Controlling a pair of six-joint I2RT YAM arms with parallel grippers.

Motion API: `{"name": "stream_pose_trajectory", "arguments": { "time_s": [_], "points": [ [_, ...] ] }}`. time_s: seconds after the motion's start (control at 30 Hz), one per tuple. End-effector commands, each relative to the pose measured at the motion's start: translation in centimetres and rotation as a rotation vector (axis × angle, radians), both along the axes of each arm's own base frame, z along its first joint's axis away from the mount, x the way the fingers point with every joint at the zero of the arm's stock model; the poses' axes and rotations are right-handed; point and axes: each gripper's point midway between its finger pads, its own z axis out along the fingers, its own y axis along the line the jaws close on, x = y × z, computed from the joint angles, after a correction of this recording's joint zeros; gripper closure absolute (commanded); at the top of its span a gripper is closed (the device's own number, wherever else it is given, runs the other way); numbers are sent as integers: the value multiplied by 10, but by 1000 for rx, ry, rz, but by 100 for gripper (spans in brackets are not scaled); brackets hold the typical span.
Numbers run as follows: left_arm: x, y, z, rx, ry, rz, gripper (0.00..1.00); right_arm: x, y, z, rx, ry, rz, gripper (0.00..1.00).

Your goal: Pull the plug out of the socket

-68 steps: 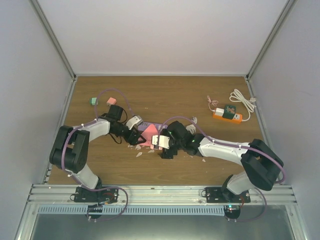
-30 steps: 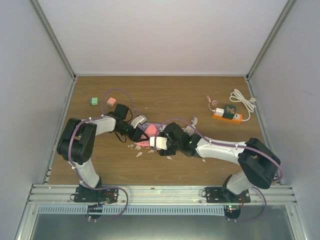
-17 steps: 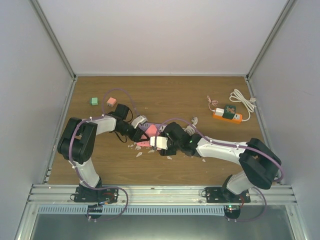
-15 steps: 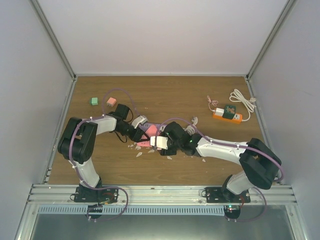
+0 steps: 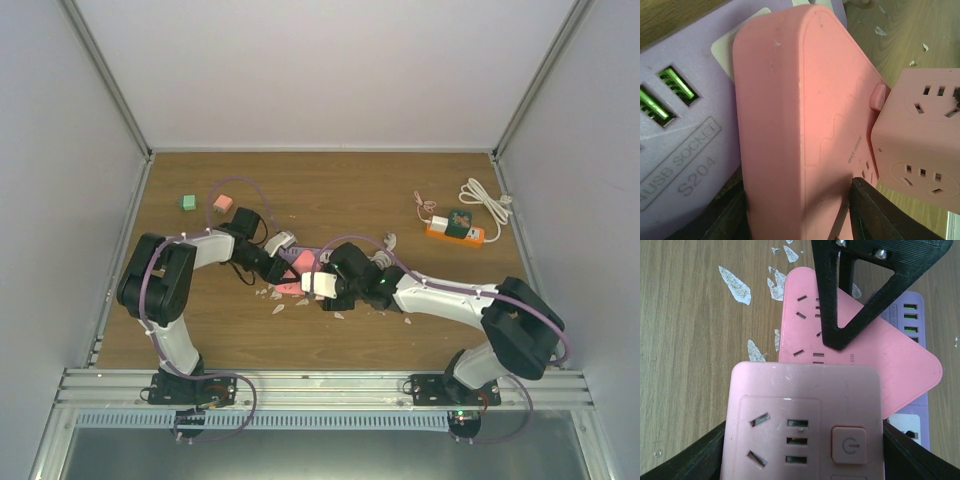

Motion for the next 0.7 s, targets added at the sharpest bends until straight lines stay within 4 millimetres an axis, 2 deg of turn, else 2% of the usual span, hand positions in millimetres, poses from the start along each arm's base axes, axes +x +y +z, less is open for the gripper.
{"name": "stream_pose_trajectory", "arguments": {
  "time_s": [0.0, 0.17, 0.37, 0.47, 0.67],
  "points": [
    [25, 36, -49, 287, -106, 63, 62, -4, 24, 59, 153, -130, 101, 78],
    [26, 36, -49, 286, -102, 60, 62, -13, 22, 52, 125, -138, 148, 78],
    [26, 36, -49, 287, -99, 63, 62, -16, 17, 35, 42, -250, 163, 78],
    [26, 35, -46, 274, -103, 61, 62, -18, 18, 34, 49, -227, 161, 79],
    [19, 9, -7, 108, -154, -2, 40, -24, 19, 25, 66, -143, 159, 81]
  ]
}}
